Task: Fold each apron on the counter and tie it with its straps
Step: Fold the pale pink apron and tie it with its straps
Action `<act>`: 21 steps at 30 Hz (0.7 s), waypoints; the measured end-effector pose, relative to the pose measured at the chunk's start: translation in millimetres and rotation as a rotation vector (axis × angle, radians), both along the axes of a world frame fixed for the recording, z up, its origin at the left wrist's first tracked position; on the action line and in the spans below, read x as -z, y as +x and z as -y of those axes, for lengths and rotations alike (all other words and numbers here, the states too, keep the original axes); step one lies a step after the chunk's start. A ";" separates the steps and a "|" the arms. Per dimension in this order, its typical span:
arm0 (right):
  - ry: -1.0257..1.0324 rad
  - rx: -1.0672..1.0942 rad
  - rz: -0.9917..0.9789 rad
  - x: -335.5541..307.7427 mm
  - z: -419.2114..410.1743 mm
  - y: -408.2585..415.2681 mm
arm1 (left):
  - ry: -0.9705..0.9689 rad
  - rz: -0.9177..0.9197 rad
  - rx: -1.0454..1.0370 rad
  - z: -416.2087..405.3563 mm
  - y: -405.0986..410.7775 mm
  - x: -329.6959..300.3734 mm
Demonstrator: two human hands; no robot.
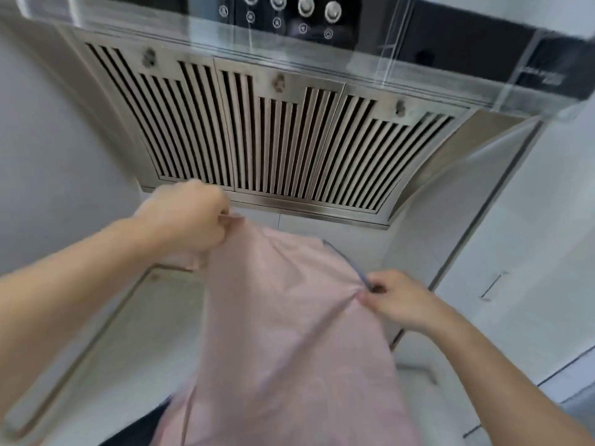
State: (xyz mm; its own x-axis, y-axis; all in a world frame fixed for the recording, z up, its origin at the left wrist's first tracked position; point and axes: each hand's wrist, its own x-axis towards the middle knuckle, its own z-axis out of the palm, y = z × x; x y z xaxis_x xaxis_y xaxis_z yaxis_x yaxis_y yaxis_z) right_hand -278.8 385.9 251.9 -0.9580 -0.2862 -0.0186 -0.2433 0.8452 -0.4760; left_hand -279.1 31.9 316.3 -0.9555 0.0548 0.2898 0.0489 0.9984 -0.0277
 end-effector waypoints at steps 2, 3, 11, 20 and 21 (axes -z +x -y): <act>-0.335 0.098 -0.521 -55.4 -0.8 -7.0 | 0.155 -0.309 -0.034 13.1 3.3 -30.6; -0.494 0.126 -0.755 -69.5 2.2 -5.1 | 0.275 -0.520 -0.006 14.6 8.7 -36.8; 0.439 -0.160 -0.125 11.0 9.3 -17.3 | -0.228 0.567 -0.092 18.0 49.0 80.1; -0.103 -0.374 -0.216 -24.1 63.4 -7.1 | 0.606 0.538 0.232 -39.4 41.1 76.0; -0.145 -0.398 -0.203 -25.6 68.6 -3.5 | 0.628 0.453 0.265 -54.6 41.6 74.8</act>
State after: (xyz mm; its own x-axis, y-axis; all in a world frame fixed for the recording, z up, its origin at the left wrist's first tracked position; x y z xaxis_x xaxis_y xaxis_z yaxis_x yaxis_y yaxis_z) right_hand -282.2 317.3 277.6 -0.7535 -0.6175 0.2255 -0.6353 0.5957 -0.4914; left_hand -237.5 86.6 241.5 -0.9654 0.2513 -0.0694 0.1577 0.7748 0.6122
